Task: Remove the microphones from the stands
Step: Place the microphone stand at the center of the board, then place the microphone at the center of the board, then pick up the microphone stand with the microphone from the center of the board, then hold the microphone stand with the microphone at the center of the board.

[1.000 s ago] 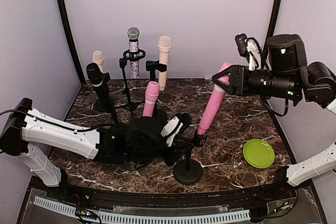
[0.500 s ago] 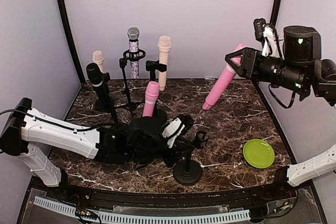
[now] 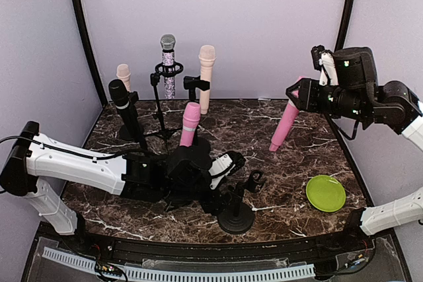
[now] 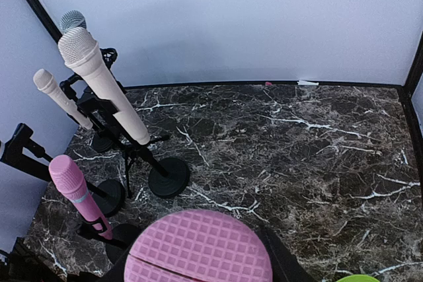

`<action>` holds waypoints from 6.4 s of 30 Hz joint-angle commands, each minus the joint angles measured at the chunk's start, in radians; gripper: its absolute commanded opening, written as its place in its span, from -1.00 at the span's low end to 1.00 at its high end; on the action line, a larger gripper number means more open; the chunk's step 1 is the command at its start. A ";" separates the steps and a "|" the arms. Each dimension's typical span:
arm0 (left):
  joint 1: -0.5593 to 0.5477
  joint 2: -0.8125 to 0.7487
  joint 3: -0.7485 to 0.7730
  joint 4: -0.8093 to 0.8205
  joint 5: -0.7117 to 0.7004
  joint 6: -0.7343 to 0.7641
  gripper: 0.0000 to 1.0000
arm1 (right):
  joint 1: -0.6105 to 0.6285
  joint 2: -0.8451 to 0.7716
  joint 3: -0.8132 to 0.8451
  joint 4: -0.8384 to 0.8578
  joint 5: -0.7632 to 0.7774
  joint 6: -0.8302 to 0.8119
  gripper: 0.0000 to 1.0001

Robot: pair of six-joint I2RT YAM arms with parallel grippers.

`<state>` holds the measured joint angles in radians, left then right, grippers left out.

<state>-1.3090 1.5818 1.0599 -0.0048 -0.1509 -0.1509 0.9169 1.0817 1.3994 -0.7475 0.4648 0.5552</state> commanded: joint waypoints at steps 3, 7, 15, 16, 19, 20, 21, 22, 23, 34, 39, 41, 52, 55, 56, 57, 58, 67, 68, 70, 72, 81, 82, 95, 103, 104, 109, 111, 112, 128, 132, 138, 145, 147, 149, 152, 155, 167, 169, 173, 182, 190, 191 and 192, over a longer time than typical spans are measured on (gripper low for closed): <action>0.005 -0.088 0.050 -0.054 0.003 0.007 0.49 | -0.088 -0.011 -0.069 0.002 -0.090 0.003 -0.58; 0.007 -0.132 0.075 -0.095 -0.022 -0.022 0.53 | -0.153 -0.010 -0.124 -0.031 -0.182 -0.006 -0.57; 0.075 -0.195 0.081 -0.208 -0.010 -0.155 0.53 | -0.240 -0.006 -0.210 -0.157 -0.345 -0.041 -0.57; 0.085 -0.199 0.069 -0.209 -0.007 -0.171 0.53 | -0.255 -0.005 -0.217 -0.164 -0.374 -0.044 -0.56; 0.095 -0.224 0.045 -0.202 0.000 -0.190 0.53 | -0.301 0.005 -0.238 -0.168 -0.455 -0.056 -0.56; 0.097 -0.228 0.033 -0.200 0.002 -0.195 0.53 | -0.316 0.015 -0.244 -0.169 -0.460 -0.064 -0.56; 0.098 -0.237 0.023 -0.198 0.002 -0.197 0.53 | -0.330 0.030 -0.252 -0.170 -0.490 -0.075 -0.55; 0.099 -0.240 0.019 -0.198 0.003 -0.200 0.53 | -0.344 0.044 -0.259 -0.168 -0.505 -0.084 -0.55; 0.100 -0.248 0.012 -0.200 0.003 -0.202 0.53 | -0.358 0.060 -0.267 -0.161 -0.521 -0.094 -0.54; 0.112 -0.322 -0.071 -0.226 0.003 -0.231 0.53 | -0.464 0.281 -0.295 -0.013 -0.591 -0.143 -0.40; 0.133 -0.326 -0.087 -0.229 0.013 -0.238 0.53 | -0.485 0.371 -0.303 0.063 -0.595 -0.132 -0.36; 0.140 -0.322 -0.088 -0.225 0.017 -0.233 0.53 | -0.486 0.409 -0.307 0.091 -0.592 -0.127 -0.31; 0.158 -0.314 -0.090 -0.241 0.027 -0.226 0.53 | -0.487 0.575 -0.357 0.202 -0.604 -0.105 -0.21; 0.161 -0.321 -0.095 -0.253 0.026 -0.227 0.53 | -0.487 0.581 -0.366 0.192 -0.570 -0.112 -0.17; 0.161 -0.323 -0.096 -0.255 0.026 -0.229 0.53 | -0.486 0.581 -0.369 0.188 -0.554 -0.112 -0.15; 0.162 -0.326 -0.097 -0.259 0.024 -0.230 0.53 | -0.487 0.582 -0.375 0.186 -0.540 -0.115 -0.12; 0.164 -0.328 -0.099 -0.261 0.023 -0.233 0.53 | -0.487 0.583 -0.380 0.187 -0.531 -0.115 -0.10; 0.169 -0.326 -0.109 -0.266 0.023 -0.248 0.53 | -0.487 0.607 -0.407 0.210 -0.497 -0.104 0.09; 0.169 -0.325 -0.109 -0.269 0.024 -0.248 0.53 | -0.486 0.607 -0.407 0.212 -0.493 -0.103 0.10; 0.169 -0.327 -0.111 -0.271 0.020 -0.249 0.53 | -0.487 0.607 -0.407 0.214 -0.485 -0.100 0.15; 0.169 -0.328 -0.114 -0.272 0.016 -0.250 0.53 | -0.486 0.607 -0.406 0.214 -0.477 -0.099 0.18; 0.169 -0.341 -0.121 -0.291 -0.005 -0.269 0.53 | -0.486 0.568 -0.388 0.191 -0.433 -0.103 0.34; 0.169 -0.340 -0.115 -0.297 -0.008 -0.269 0.53 | -0.486 0.559 -0.380 0.183 -0.426 -0.104 0.36; 0.177 -0.344 -0.105 -0.328 -0.014 -0.300 0.53 | -0.481 0.337 -0.226 0.078 -0.458 -0.124 0.75; 0.192 -0.358 -0.151 -0.281 0.006 -0.325 0.53 | -0.360 0.204 -0.071 0.065 -0.499 -0.040 0.77; 0.194 -0.359 -0.165 -0.271 0.009 -0.326 0.52 | -0.329 0.198 -0.052 0.067 -0.491 -0.030 0.77; 0.200 -0.346 -0.167 -0.290 0.012 -0.320 0.52 | -0.175 0.192 -0.004 0.137 -0.488 0.037 0.77; 0.200 -0.357 -0.171 -0.279 0.023 -0.320 0.52 | -0.122 0.198 -0.002 0.187 -0.505 0.056 0.78; 0.200 -0.364 -0.175 -0.272 0.025 -0.320 0.52 | -0.098 0.202 -0.004 0.216 -0.520 0.062 0.78; 0.217 -0.438 -0.195 -0.322 0.041 -0.345 0.52 | 0.123 0.547 0.230 0.375 -0.447 -0.025 0.81; 0.220 -0.456 -0.206 -0.326 0.041 -0.352 0.52 | 0.123 0.632 0.296 0.352 -0.385 -0.043 0.73; 0.221 -0.486 -0.231 -0.328 0.037 -0.368 0.52 | 0.126 0.726 0.364 0.351 -0.405 -0.061 0.55; 0.225 -0.506 -0.244 -0.339 0.039 -0.375 0.52 | 0.129 0.784 0.410 0.325 -0.386 -0.070 0.09; 0.227 -0.506 -0.247 -0.339 0.041 -0.375 0.52 | 0.131 0.776 0.408 0.320 -0.370 -0.066 -0.11; 0.229 -0.507 -0.250 -0.339 0.042 -0.376 0.52 | 0.129 0.757 0.399 0.319 -0.344 -0.063 -0.30; 0.232 -0.507 -0.252 -0.335 0.041 -0.375 0.52 | 0.129 0.705 0.367 0.324 -0.305 -0.070 -0.51; 0.233 -0.512 -0.254 -0.336 0.040 -0.372 0.52 | 0.128 0.655 0.341 0.311 -0.270 -0.081 -0.60; 0.244 -0.501 -0.250 -0.296 0.068 -0.328 0.52 | 0.128 0.493 0.195 0.275 -0.325 -0.020 -0.67; 0.244 -0.505 -0.249 -0.273 0.091 -0.305 0.52 | 0.129 0.475 0.170 0.295 -0.360 -0.002 -0.68; 0.244 -0.515 -0.250 -0.232 0.175 -0.249 0.53 | 0.136 0.446 0.115 0.361 -0.403 0.033 -0.68; 0.244 -0.543 -0.247 -0.273 0.234 -0.179 0.54 | 0.198 0.472 0.117 0.411 -0.394 0.055 -0.68; 0.244 -0.602 -0.293 -0.263 0.191 -0.153 0.57 | 0.273 0.496 0.120 0.405 -0.309 0.064 -0.67; 0.244 -0.604 -0.301 -0.261 0.189 -0.150 0.57 | 0.279 0.496 0.117 0.404 -0.294 0.069 -0.67; 0.244 -0.602 -0.304 -0.261 0.189 -0.149 0.57 | 0.285 0.493 0.112 0.405 -0.285 0.075 -0.67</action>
<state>-1.0691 0.9955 0.7891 -0.2626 0.0551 -0.3275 1.1759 1.5845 1.4876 -0.4664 0.1310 0.5804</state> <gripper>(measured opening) 0.786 0.437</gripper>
